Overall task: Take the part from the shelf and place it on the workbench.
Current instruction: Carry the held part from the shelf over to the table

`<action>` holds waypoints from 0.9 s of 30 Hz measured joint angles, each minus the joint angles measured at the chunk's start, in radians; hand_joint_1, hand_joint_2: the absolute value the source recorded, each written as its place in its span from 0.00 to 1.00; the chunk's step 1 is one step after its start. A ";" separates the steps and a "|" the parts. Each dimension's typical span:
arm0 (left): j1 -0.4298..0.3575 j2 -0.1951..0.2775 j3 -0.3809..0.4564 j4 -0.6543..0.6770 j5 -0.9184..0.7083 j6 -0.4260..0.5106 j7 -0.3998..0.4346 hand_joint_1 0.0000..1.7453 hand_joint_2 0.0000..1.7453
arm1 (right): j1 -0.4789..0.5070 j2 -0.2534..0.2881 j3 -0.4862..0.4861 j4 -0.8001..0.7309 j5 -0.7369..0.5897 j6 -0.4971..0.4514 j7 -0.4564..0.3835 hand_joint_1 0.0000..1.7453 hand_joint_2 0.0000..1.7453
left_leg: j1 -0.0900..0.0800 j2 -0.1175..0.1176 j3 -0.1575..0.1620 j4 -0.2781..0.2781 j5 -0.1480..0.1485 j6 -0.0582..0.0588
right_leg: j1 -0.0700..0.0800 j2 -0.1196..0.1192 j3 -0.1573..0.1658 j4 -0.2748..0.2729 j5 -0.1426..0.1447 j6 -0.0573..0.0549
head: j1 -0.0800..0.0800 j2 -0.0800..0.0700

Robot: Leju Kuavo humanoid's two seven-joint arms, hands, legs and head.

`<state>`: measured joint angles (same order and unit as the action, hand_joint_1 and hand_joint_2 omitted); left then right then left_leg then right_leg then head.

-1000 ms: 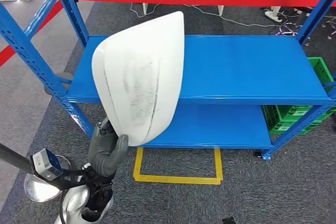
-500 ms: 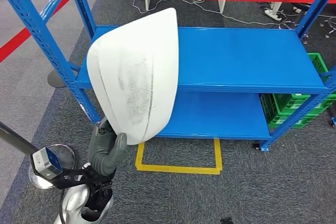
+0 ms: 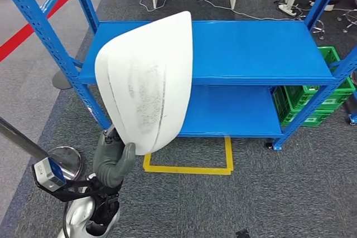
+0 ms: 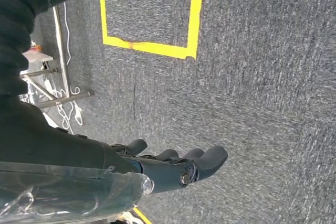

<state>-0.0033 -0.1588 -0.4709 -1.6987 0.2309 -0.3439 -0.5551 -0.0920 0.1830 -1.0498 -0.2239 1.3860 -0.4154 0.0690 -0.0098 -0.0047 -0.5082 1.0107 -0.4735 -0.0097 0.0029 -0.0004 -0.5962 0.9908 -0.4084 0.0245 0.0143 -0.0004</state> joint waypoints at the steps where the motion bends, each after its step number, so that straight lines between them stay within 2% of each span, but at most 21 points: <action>1: -0.001 0.000 0.000 0.000 0.000 0.000 0.000 1.00 1.00 | 0.000 0.000 0.000 0.000 0.000 0.000 -0.001 0.00 1.00 | -0.002 0.000 0.021 -0.038 -0.004 0.003 | 0.001 0.000 -0.005 0.000 0.007 0.005 | 0.000 0.000; 3: -0.002 -0.001 -0.001 0.000 0.000 0.000 0.001 1.00 1.00 | 0.000 0.000 0.000 0.000 0.000 0.000 -0.002 0.00 1.00 | -0.002 0.000 0.017 -0.058 -0.003 0.009 | 0.001 -0.001 -0.017 0.003 0.019 0.015 | 0.001 0.000; 4: -0.001 -0.001 -0.001 0.000 0.000 0.000 0.002 1.00 1.00 | 0.001 0.000 0.000 0.000 0.000 0.000 -0.002 0.00 1.00 | 0.000 0.001 0.010 -0.059 0.002 0.015 | 0.000 -0.001 -0.026 0.011 0.011 0.021 | 0.001 0.000; 5: -0.001 -0.001 -0.001 0.000 0.000 0.000 0.002 1.00 1.00 | 0.002 0.000 0.000 0.000 0.000 0.000 -0.002 0.00 1.00 | 0.002 0.002 0.002 -0.061 0.009 0.022 | 0.000 0.000 -0.039 0.034 -0.014 0.026 | 0.003 0.000; 6: -0.001 -0.001 -0.001 0.000 0.000 0.000 0.002 1.00 1.00 | 0.004 0.000 0.000 0.000 -0.001 0.000 -0.002 0.00 1.00 | 0.004 0.003 -0.006 -0.062 0.017 0.029 | 0.000 0.000 -0.055 0.077 -0.052 0.032 | 0.005 0.000; 8: -0.001 -0.001 -0.001 0.000 0.000 0.000 0.003 1.00 1.00 | 0.006 0.000 0.000 0.000 -0.001 0.000 -0.002 0.00 1.00 | 0.003 0.004 -0.023 -0.061 0.032 0.035 | -0.002 0.001 -0.095 0.210 -0.139 0.040 | 0.008 0.000; 9: -0.001 -0.001 -0.001 0.000 0.000 0.000 0.004 1.00 1.00 | 0.006 0.000 0.000 0.000 -0.001 0.000 -0.002 0.00 1.00 | 0.002 0.004 -0.032 -0.060 0.039 0.035 | -0.002 0.001 -0.108 0.269 -0.162 0.043 | 0.008 0.000; 10: -0.001 -0.001 -0.001 0.000 0.000 0.000 0.004 1.00 1.00 | 0.006 0.000 0.000 0.000 -0.001 0.000 -0.002 0.00 1.00 | 0.002 0.004 -0.042 -0.058 0.047 0.035 | -0.003 0.001 -0.107 0.299 -0.163 0.045 | 0.008 0.000; 11: -0.001 -0.001 -0.001 0.000 0.000 0.000 0.004 1.00 1.00 | 0.005 0.000 0.000 0.000 0.000 0.000 -0.002 0.00 1.00 | 0.002 0.004 -0.053 -0.055 0.054 0.034 | -0.004 0.001 -0.087 0.291 -0.145 0.046 | 0.008 0.000; 13: 0.000 -0.001 -0.001 0.000 0.000 0.000 0.004 1.00 1.00 | 0.004 0.000 0.000 0.000 0.000 0.000 -0.002 0.00 1.00 | 0.003 0.003 -0.073 -0.047 0.065 0.028 | -0.006 0.001 -0.001 0.176 -0.092 0.047 | 0.008 0.000; 15: -0.001 -0.001 -0.001 0.000 0.000 0.000 0.004 1.00 1.00 | -0.001 0.000 0.001 0.000 0.000 0.000 -0.003 0.00 1.00 | 0.001 0.003 -0.088 -0.038 0.074 0.018 | -0.005 0.004 0.084 0.044 -0.083 0.043 | 0.007 0.000; 16: -0.001 -0.002 -0.001 0.000 0.000 0.000 0.004 1.00 1.00 | -0.003 0.001 0.002 0.000 0.000 0.001 -0.004 0.00 1.00 | 0.000 0.003 -0.092 -0.035 0.080 0.013 | -0.004 0.007 0.103 0.010 -0.090 0.038 | 0.008 0.000; 18: -0.002 -0.002 -0.001 0.000 0.000 0.000 0.004 1.00 1.00 | -0.003 0.001 0.003 0.000 -0.001 0.001 -0.005 0.00 1.00 | -0.001 0.003 -0.097 -0.035 0.093 0.003 | -0.002 0.010 0.098 0.000 -0.087 0.021 | 0.007 0.000; 19: -0.002 -0.002 -0.001 0.000 0.000 0.000 0.004 1.00 1.00 | -0.003 0.001 0.003 0.000 -0.001 0.001 -0.005 0.00 1.00 | 0.000 0.003 -0.101 -0.032 0.089 -0.003 | -0.003 0.008 0.092 0.000 -0.081 0.012 | 0.008 0.000; 20: -0.002 -0.001 -0.001 0.000 -0.001 0.000 0.004 1.00 1.00 | -0.003 0.002 0.004 0.000 -0.001 0.001 -0.005 0.00 1.00 | 0.000 0.003 -0.109 -0.017 0.070 -0.008 | -0.005 0.007 0.084 -0.001 -0.072 0.002 | 0.007 0.000; 22: -0.002 -0.001 -0.001 0.000 -0.001 0.000 0.004 1.00 1.00 | -0.004 0.003 0.005 0.000 -0.001 0.001 -0.005 0.00 1.00 | 0.003 0.003 -0.142 0.072 -0.014 -0.019 | -0.007 0.005 0.065 -0.002 -0.053 -0.012 | 0.004 0.000; 23: -0.002 0.000 -0.001 0.000 -0.001 0.000 0.004 1.00 1.00 | -0.005 0.003 0.005 0.000 0.000 0.001 -0.005 0.00 1.00 | 0.004 0.003 -0.164 0.142 -0.062 -0.023 | -0.007 0.005 0.052 -0.001 -0.044 -0.016 | 0.002 0.000; 24: -0.001 0.000 -0.001 0.000 -0.001 0.000 0.004 1.00 1.00 | -0.004 0.003 0.006 0.000 0.000 0.001 -0.005 0.00 1.00 | 0.005 0.003 -0.182 0.208 -0.094 -0.026 | -0.006 0.004 0.040 -0.001 -0.034 -0.017 | 0.001 0.000; 25: -0.001 0.000 -0.001 0.000 -0.001 0.000 0.004 1.00 1.00 | -0.004 0.003 0.006 0.000 0.000 0.001 -0.005 0.00 1.00 | 0.005 0.003 -0.189 0.252 -0.104 -0.027 | -0.006 0.003 0.027 -0.001 -0.025 -0.017 | 0.001 0.000; 26: 0.000 0.001 -0.001 0.000 -0.001 0.000 0.004 1.00 1.00 | -0.003 0.003 0.006 0.000 0.000 0.001 -0.005 0.00 1.00 | 0.005 0.003 -0.180 0.264 -0.091 -0.027 | -0.005 0.002 0.016 0.000 -0.016 -0.015 | 0.001 0.000; 27: 0.000 0.001 -0.001 0.000 0.000 0.000 0.004 1.00 1.00 | -0.003 0.003 0.006 0.000 0.000 0.001 -0.005 0.00 1.00 | 0.005 0.003 -0.152 0.237 -0.063 -0.025 | -0.005 0.002 0.005 0.000 -0.008 -0.013 | 0.001 0.000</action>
<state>-0.0036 -0.1576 -0.4717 -1.6987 0.2304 -0.3437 -0.5509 -0.0950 0.1857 -1.0440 -0.2239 1.3855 -0.4143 0.0637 -0.0045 -0.0019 -0.6605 1.2477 -0.5368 -0.0347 -0.0023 0.0011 -0.5909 0.9907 -0.4163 0.0112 0.0153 -0.0004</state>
